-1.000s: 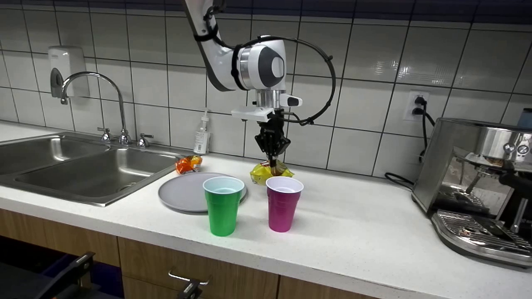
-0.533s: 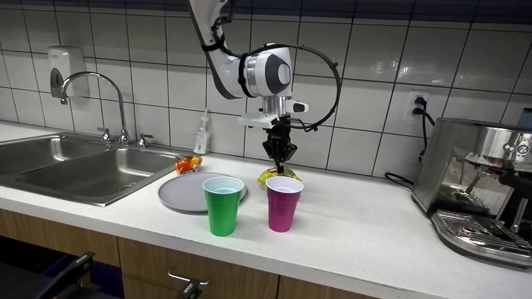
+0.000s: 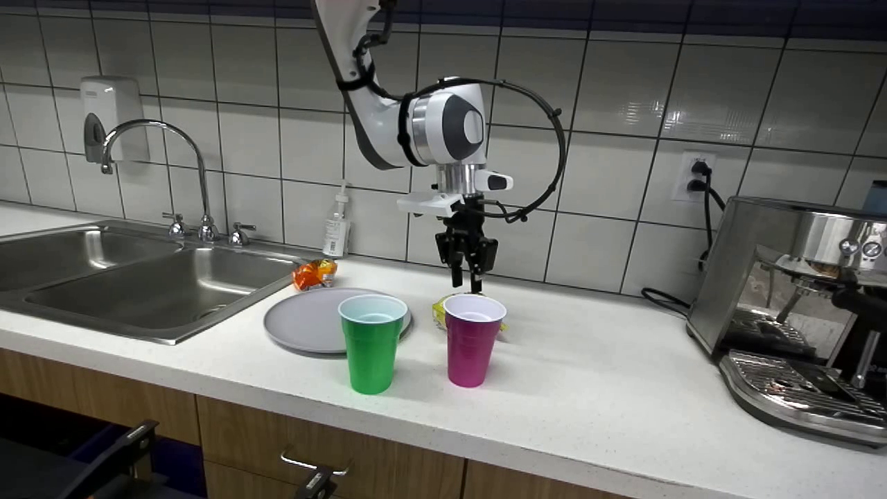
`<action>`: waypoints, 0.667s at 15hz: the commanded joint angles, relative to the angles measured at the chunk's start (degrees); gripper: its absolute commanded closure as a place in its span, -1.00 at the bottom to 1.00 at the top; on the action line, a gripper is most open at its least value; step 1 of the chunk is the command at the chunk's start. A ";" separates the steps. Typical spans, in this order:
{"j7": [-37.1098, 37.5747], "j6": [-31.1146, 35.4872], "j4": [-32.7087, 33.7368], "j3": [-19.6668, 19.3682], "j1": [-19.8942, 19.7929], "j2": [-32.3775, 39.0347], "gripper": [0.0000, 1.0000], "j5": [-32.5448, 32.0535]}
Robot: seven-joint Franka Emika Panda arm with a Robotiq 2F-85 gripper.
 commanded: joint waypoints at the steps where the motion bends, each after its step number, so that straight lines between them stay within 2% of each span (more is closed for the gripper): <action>1: 1.36 -1.64 0.54 -0.56 0.80 -0.92 -0.71 -2.47; 3: 0.79 -1.83 -0.03 -0.63 1.02 -1.95 -0.98 -3.51; 10: -2.22 -1.90 -4.79 0.40 0.80 -8.53 -1.00 -6.91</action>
